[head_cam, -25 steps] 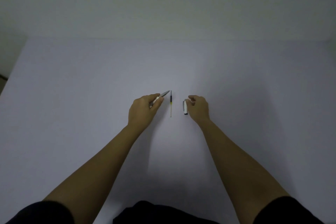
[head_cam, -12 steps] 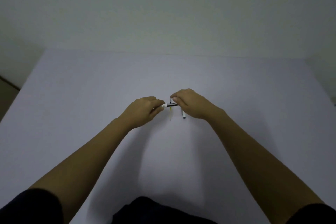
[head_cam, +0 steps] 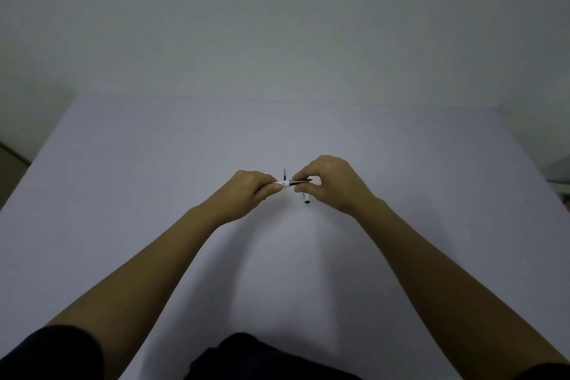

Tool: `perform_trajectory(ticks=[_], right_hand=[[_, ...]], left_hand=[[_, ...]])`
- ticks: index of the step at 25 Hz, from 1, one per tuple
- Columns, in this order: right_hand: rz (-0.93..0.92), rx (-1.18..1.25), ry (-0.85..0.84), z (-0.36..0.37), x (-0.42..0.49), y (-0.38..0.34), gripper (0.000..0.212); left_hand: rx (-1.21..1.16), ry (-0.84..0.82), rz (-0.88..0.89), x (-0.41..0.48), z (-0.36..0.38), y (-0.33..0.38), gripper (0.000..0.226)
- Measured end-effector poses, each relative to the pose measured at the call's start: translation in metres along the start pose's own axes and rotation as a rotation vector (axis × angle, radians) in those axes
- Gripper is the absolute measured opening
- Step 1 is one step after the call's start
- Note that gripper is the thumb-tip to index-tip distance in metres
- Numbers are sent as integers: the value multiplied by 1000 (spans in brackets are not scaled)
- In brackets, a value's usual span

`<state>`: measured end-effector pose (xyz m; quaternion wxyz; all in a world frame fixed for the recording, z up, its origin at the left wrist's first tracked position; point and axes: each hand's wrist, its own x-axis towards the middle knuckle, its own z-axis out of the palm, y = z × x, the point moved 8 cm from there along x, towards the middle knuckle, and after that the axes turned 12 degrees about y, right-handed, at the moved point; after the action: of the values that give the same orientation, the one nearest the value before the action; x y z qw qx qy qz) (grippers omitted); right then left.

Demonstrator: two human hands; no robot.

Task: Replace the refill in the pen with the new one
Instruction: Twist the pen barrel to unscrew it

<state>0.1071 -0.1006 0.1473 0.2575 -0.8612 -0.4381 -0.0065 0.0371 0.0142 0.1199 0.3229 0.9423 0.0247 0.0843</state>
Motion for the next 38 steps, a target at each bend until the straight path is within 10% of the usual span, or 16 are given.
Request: perform_trajectory(ticks=[6, 24, 38], right_hand=[[159, 51, -260, 11, -8, 10, 29], [-78, 175, 50, -22, 0, -23, 22], [157, 159, -80, -18, -8, -6, 28]], left_hand=[[86, -66, 106, -6, 2, 7, 39], [-125, 44, -84, -10, -18, 2, 28], [-2, 66, 75, -7, -21, 22, 37]])
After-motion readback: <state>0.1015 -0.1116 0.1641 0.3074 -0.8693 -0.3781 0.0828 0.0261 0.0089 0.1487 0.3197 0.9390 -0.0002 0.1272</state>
